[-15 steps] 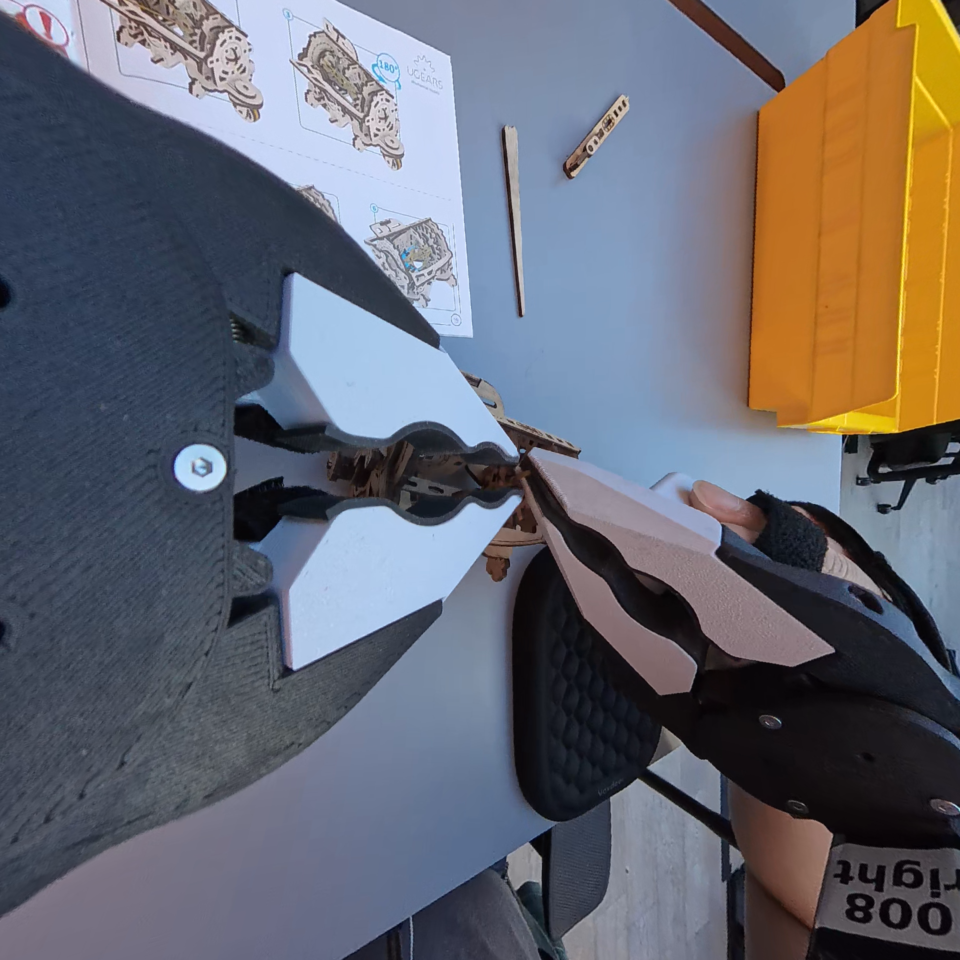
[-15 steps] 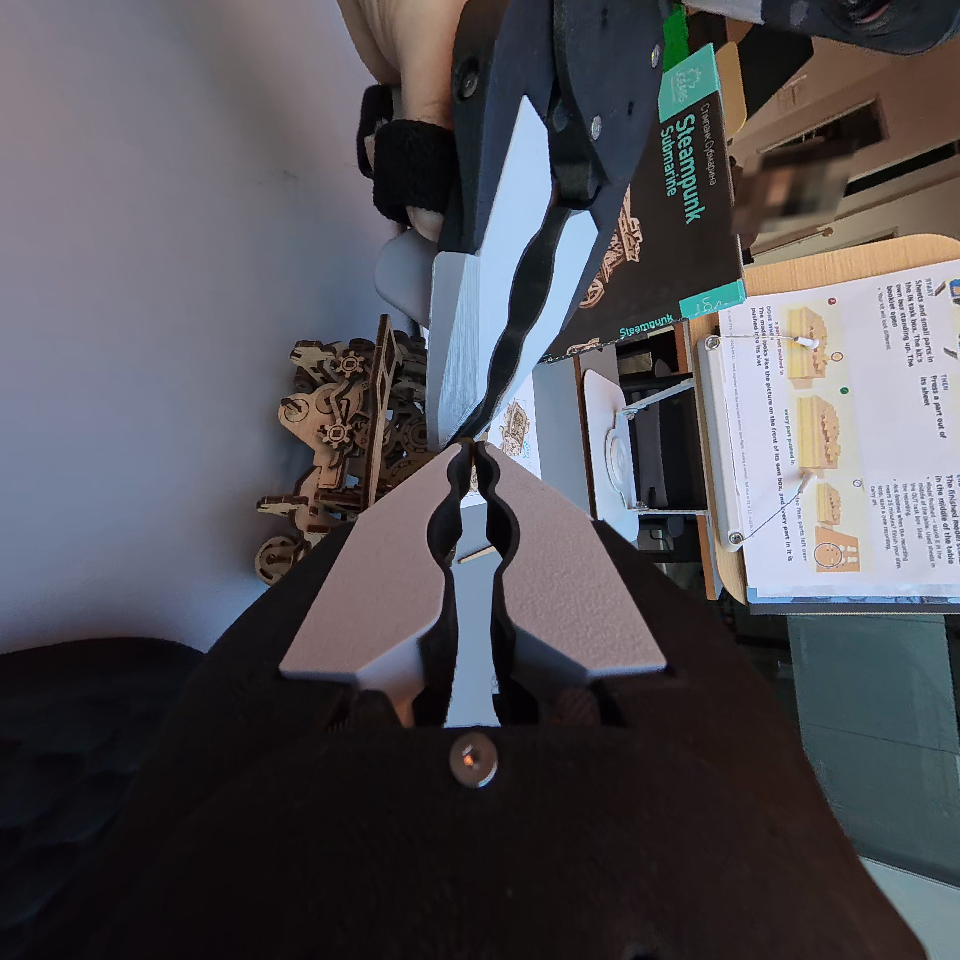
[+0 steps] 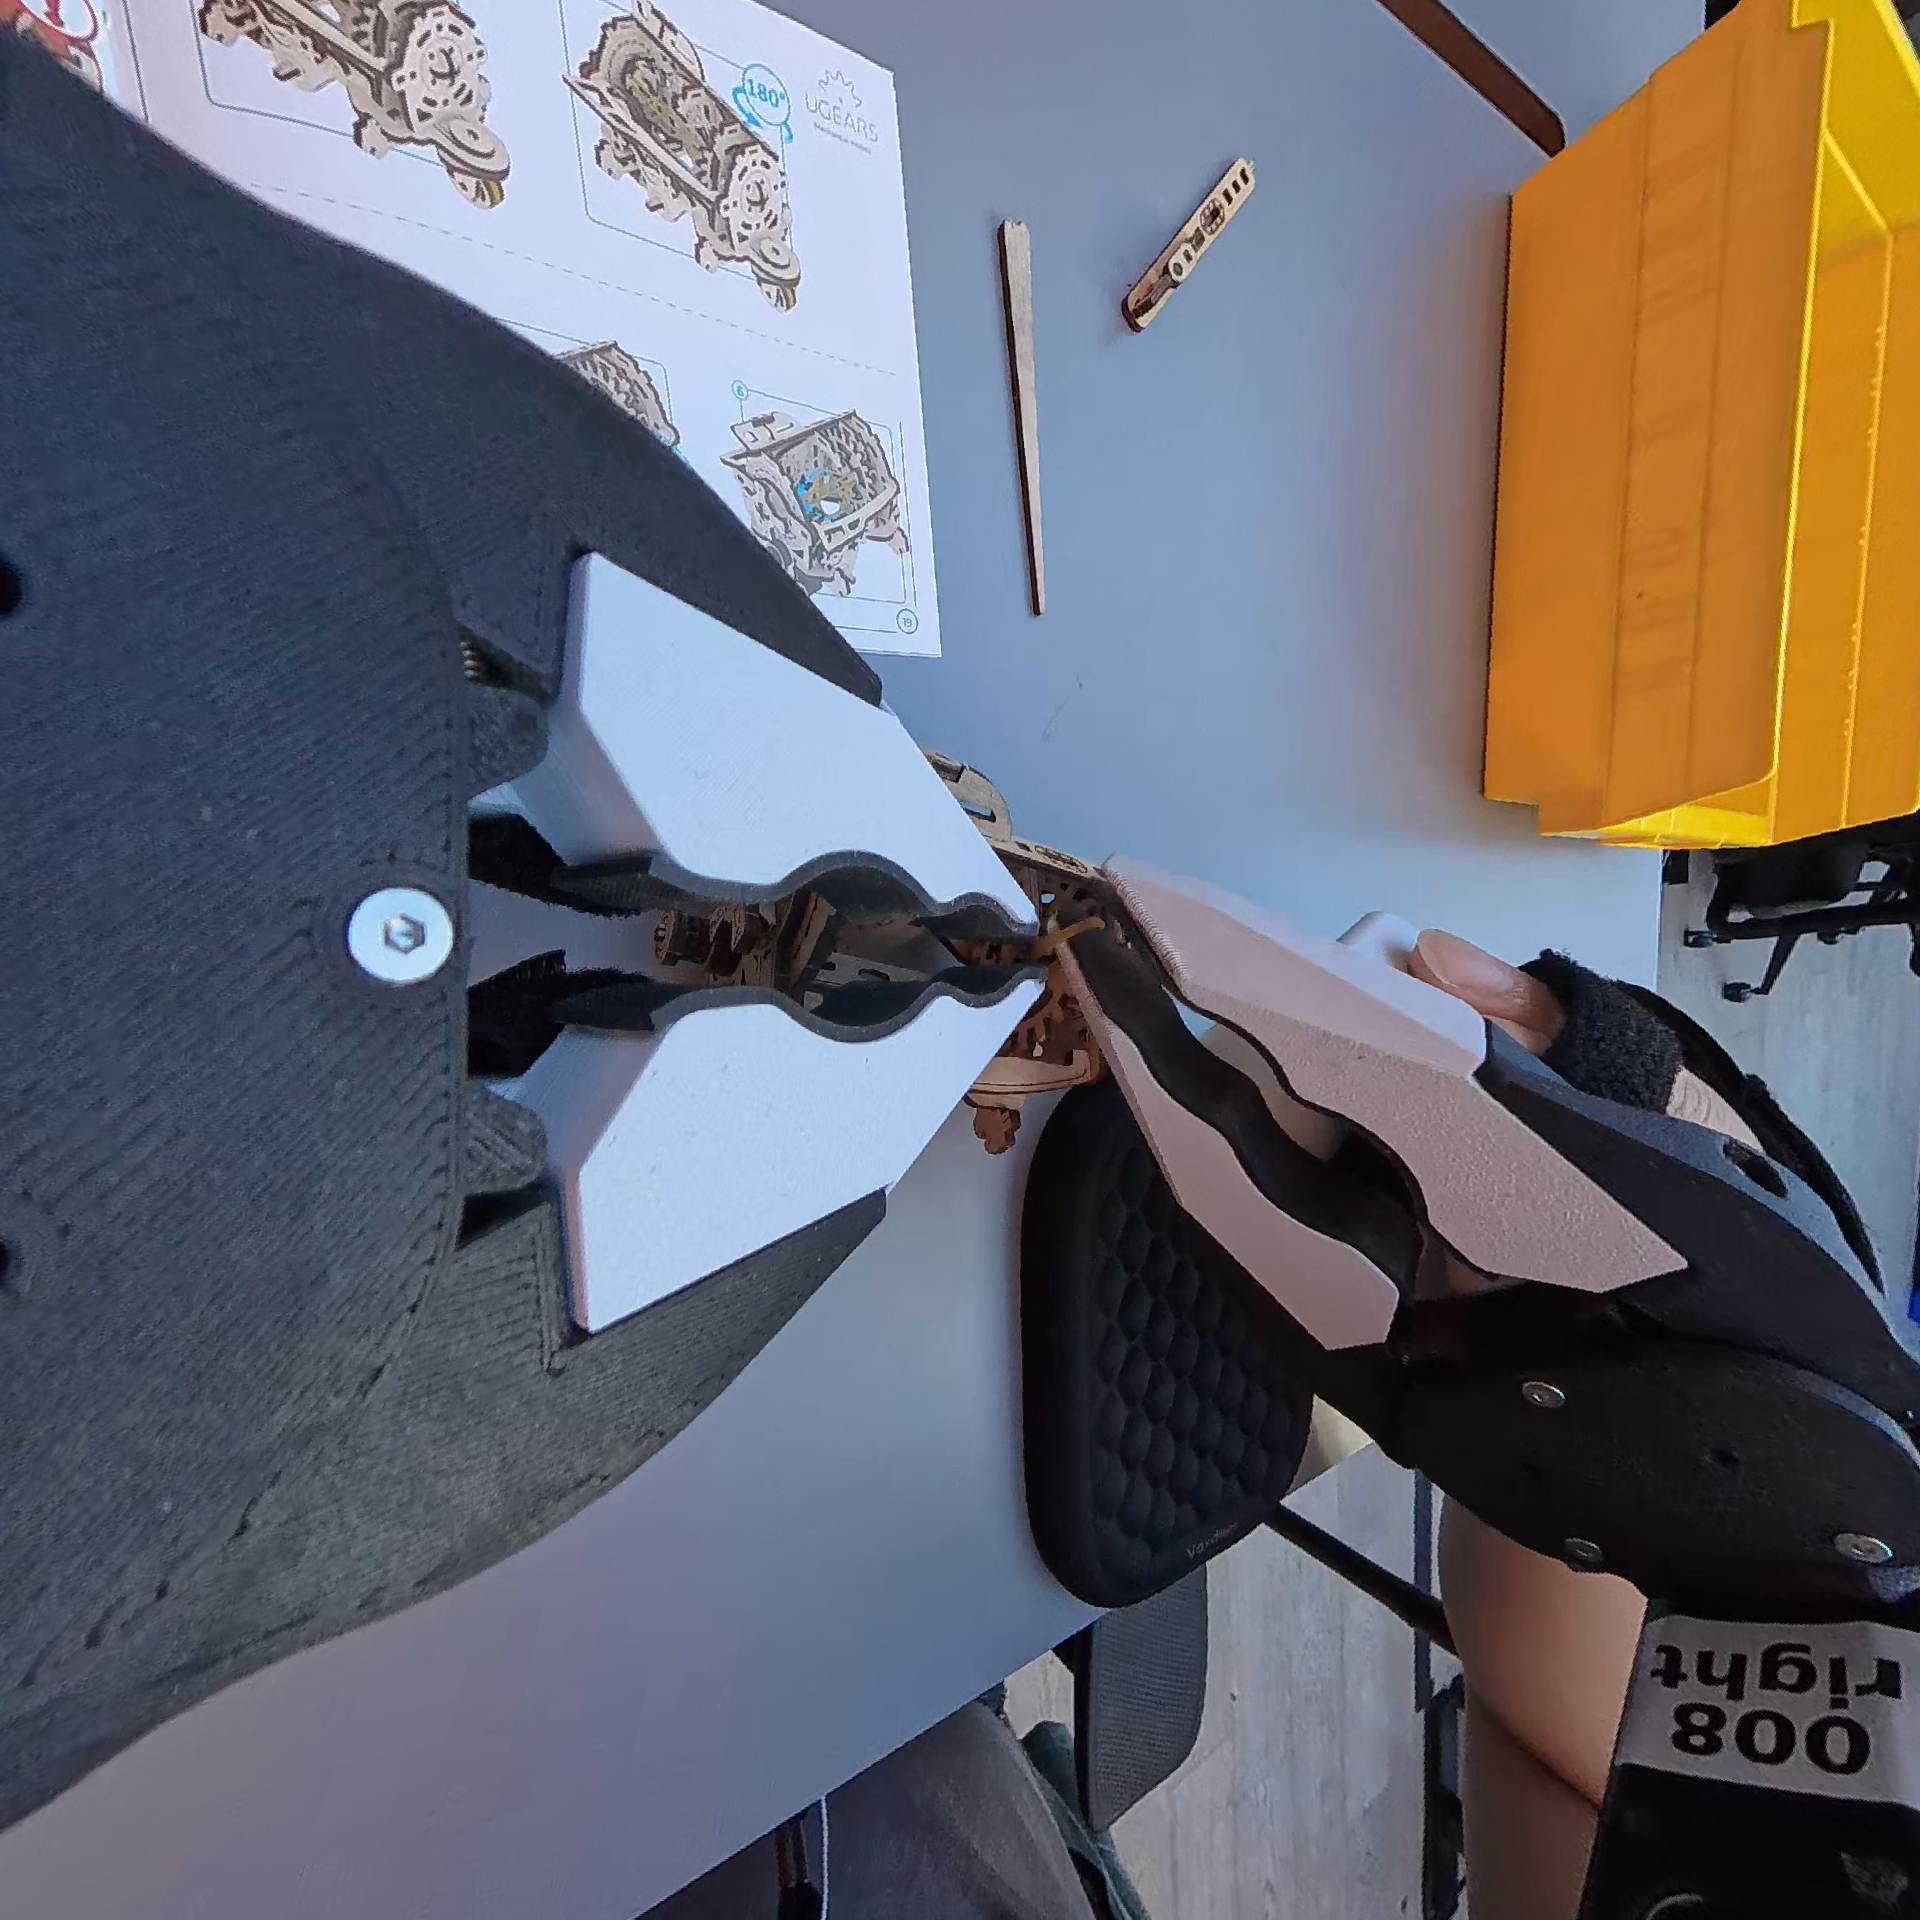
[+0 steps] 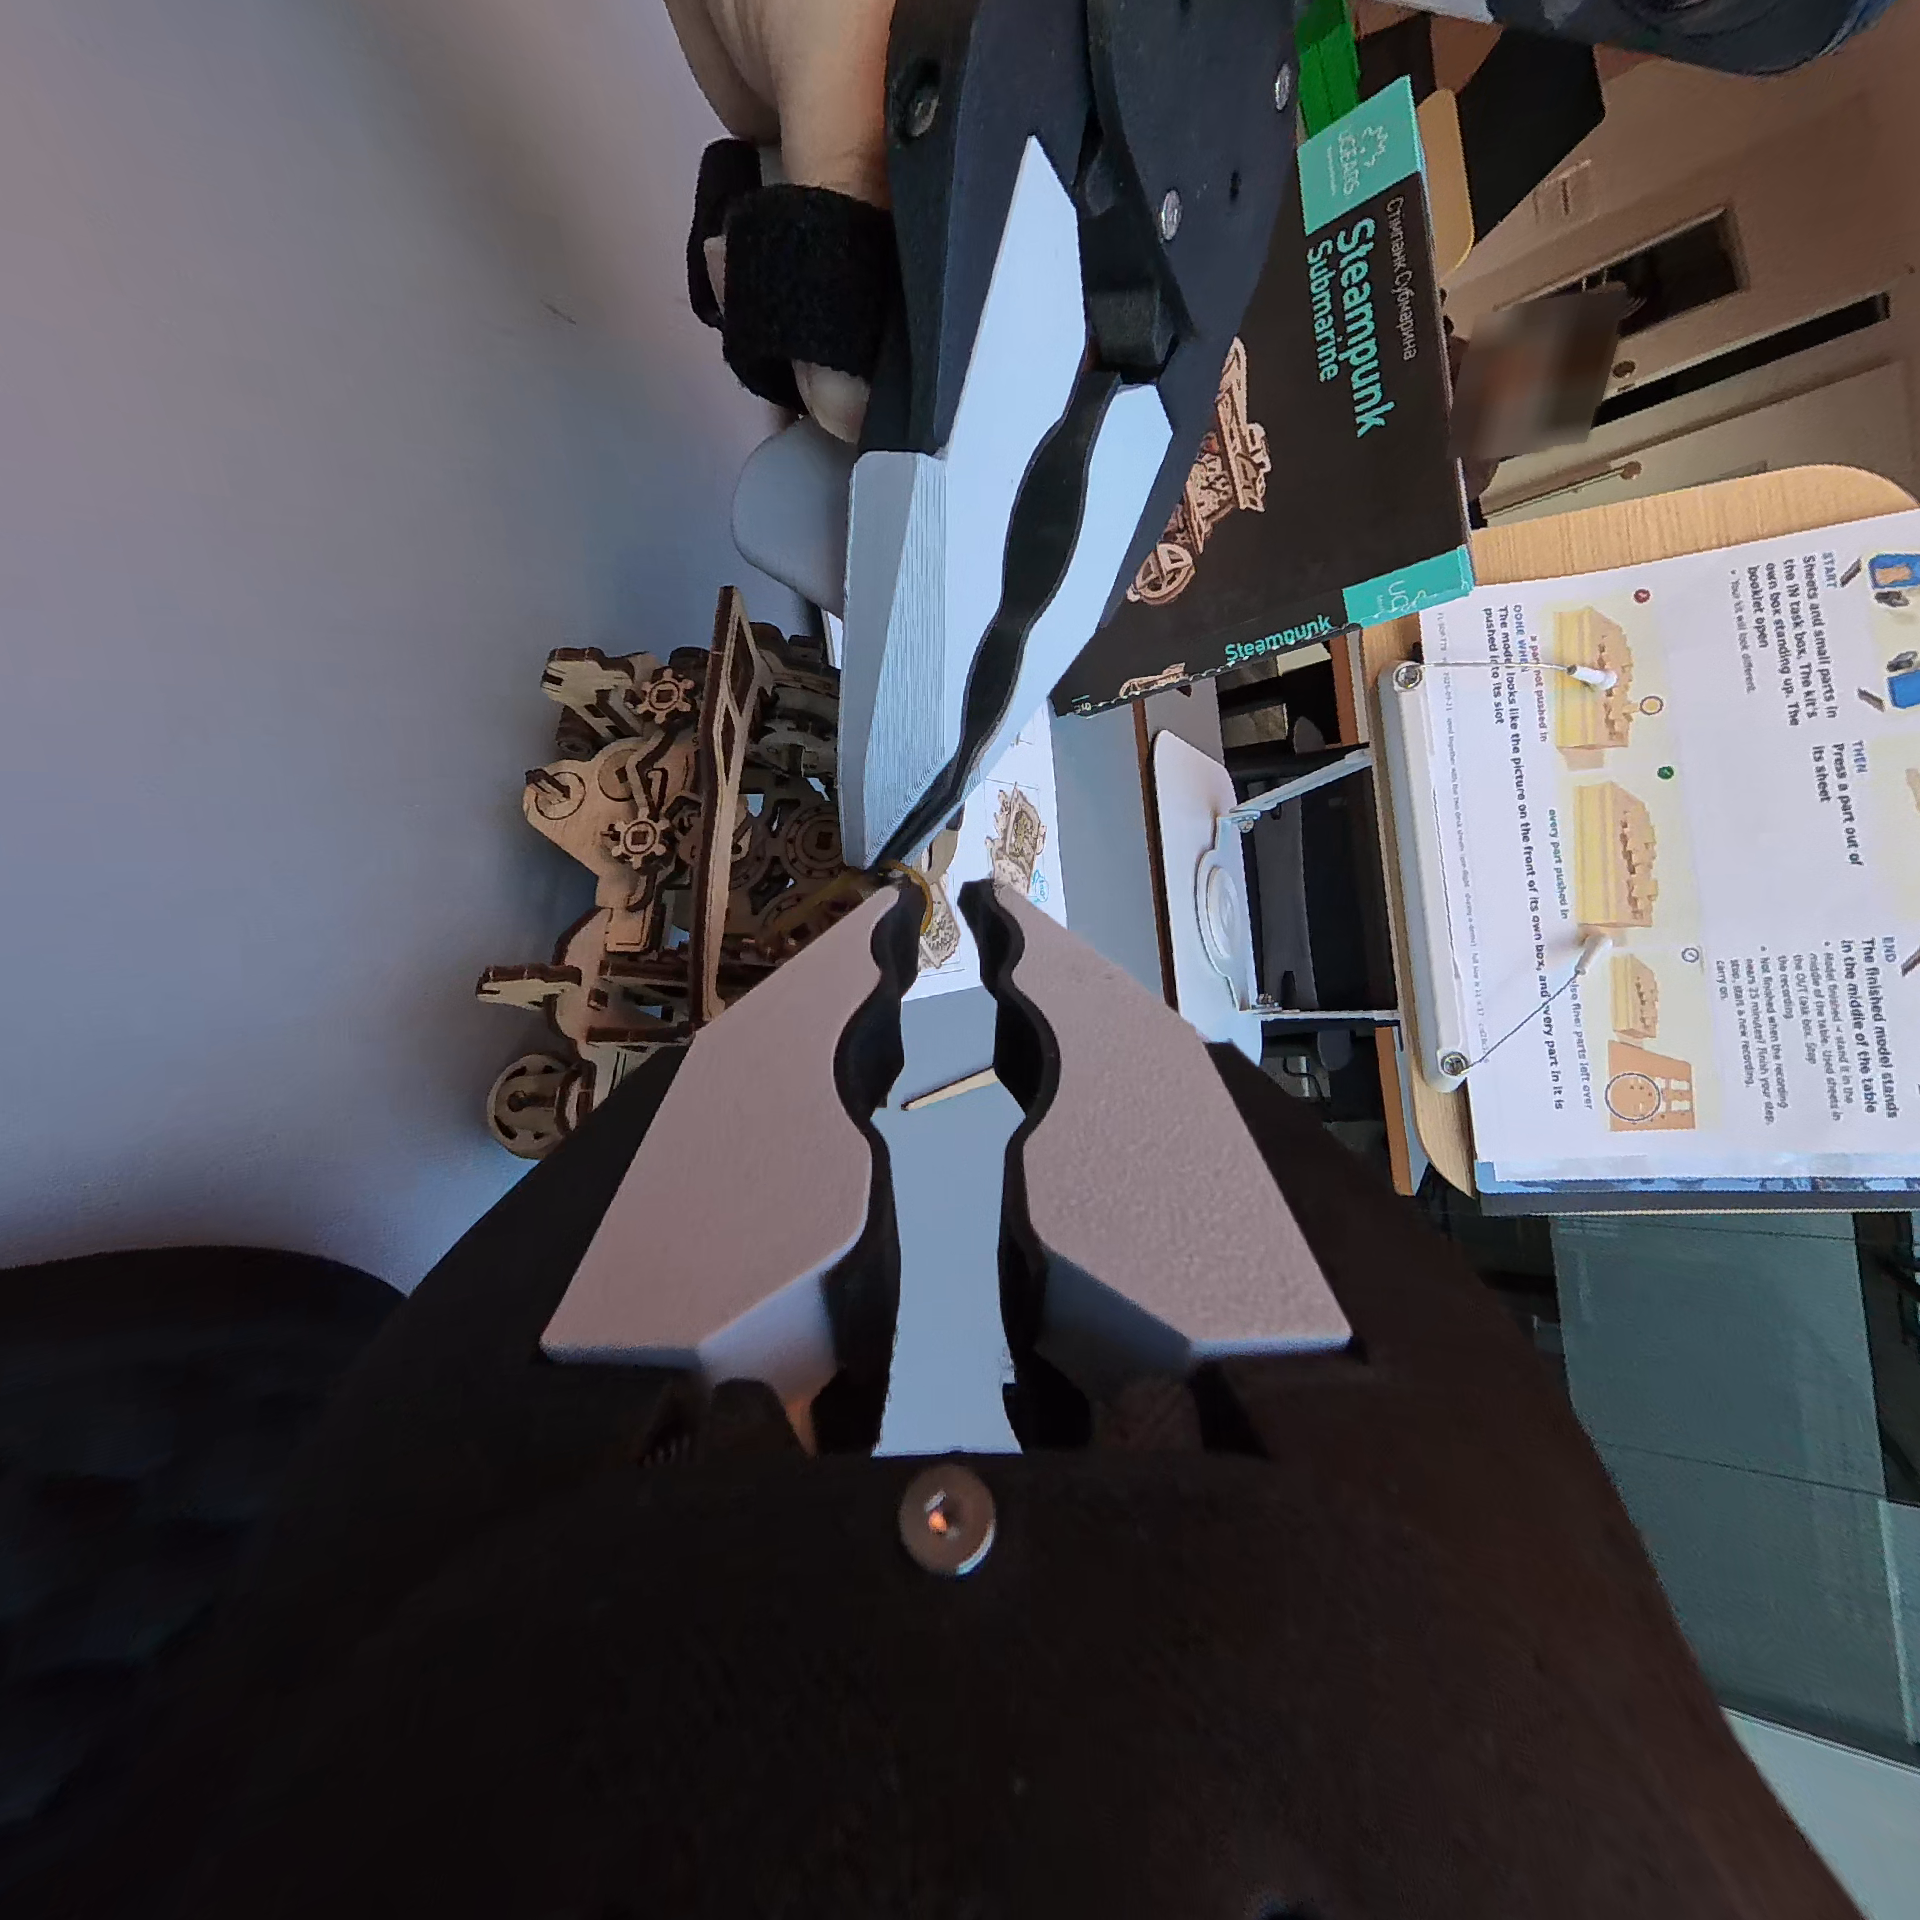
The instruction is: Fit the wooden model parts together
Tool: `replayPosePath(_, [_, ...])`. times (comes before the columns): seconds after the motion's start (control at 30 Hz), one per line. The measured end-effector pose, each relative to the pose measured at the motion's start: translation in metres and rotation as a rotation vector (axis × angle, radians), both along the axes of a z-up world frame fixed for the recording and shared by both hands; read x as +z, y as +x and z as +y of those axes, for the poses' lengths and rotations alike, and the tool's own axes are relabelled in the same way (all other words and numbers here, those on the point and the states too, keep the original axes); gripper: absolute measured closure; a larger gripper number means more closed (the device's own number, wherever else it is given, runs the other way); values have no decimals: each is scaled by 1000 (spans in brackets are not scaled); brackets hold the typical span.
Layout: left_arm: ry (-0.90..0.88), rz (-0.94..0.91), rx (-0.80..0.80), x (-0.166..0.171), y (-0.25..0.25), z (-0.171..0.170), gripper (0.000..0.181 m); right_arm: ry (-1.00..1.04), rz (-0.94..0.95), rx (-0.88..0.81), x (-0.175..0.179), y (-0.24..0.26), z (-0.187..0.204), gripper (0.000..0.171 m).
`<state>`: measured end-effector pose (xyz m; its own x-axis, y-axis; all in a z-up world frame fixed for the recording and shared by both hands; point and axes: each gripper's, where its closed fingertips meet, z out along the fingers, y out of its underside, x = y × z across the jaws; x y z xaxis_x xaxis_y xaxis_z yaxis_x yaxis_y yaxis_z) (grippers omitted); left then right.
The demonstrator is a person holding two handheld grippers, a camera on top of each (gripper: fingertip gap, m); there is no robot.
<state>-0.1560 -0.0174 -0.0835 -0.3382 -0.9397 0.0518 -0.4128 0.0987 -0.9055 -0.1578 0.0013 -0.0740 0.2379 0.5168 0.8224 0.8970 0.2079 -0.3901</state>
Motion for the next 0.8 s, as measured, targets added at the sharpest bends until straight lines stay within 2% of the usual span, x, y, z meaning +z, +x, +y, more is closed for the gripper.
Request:
replayPosePath(0.47, [-3,12,-17,1,-3,-3,180,-37,3,13,-2,-2,-6,171])
replayPosePath(0.6, [19,13,-6,-1,-1,-3,154,-36,-12,15,-3,-4,-6,171])
replayPosePath(0.8, [42,3,-4,0,0,-3,167,-26,-19,22,-2,-5,-6,171])
